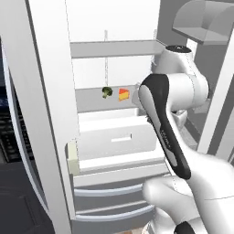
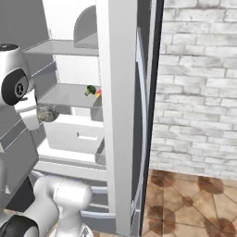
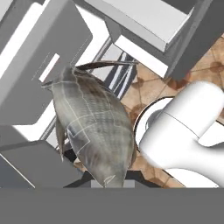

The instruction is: Take the cheese, fish, and broccoli from the fridge and place them on the plate on the dining counter to create an appetizer plate.

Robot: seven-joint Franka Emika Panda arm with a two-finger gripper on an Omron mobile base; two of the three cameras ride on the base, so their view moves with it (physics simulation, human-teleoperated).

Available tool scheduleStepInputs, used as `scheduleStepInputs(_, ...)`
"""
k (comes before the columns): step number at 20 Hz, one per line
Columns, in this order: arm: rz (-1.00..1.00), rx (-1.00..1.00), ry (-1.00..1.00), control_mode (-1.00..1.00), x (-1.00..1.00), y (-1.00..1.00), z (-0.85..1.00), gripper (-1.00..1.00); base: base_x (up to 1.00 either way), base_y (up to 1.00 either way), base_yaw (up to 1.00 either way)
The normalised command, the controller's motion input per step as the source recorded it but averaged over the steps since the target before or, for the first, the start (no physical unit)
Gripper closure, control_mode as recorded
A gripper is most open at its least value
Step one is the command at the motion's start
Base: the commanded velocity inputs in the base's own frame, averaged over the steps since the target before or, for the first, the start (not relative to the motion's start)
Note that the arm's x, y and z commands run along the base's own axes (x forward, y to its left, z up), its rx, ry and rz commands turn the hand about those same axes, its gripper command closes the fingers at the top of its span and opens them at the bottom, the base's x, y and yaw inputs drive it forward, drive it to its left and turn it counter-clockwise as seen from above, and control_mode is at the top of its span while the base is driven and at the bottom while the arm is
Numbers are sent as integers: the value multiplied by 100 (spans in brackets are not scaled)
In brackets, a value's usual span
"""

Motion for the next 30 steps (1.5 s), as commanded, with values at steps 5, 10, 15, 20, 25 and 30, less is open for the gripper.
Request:
scheduleStepInputs(5,0,0,0,100,0,0,0,100,-100,3,0)
scheduleStepInputs(10,0,0,0,100,0,0,0,100,-67,-5,23)
scheduleStepInputs(15,0,0,0,100,0,0,0,100,-36,-18,92)
scheduleStepInputs(20,0,0,0,100,0,0,0,100,-46,0,100)
scheduleStepInputs(25,0,0,0,100,0,0,0,100,-42,0,100)
scheduleStepInputs(30,0,0,0,100,0,0,0,100,-43,0,100)
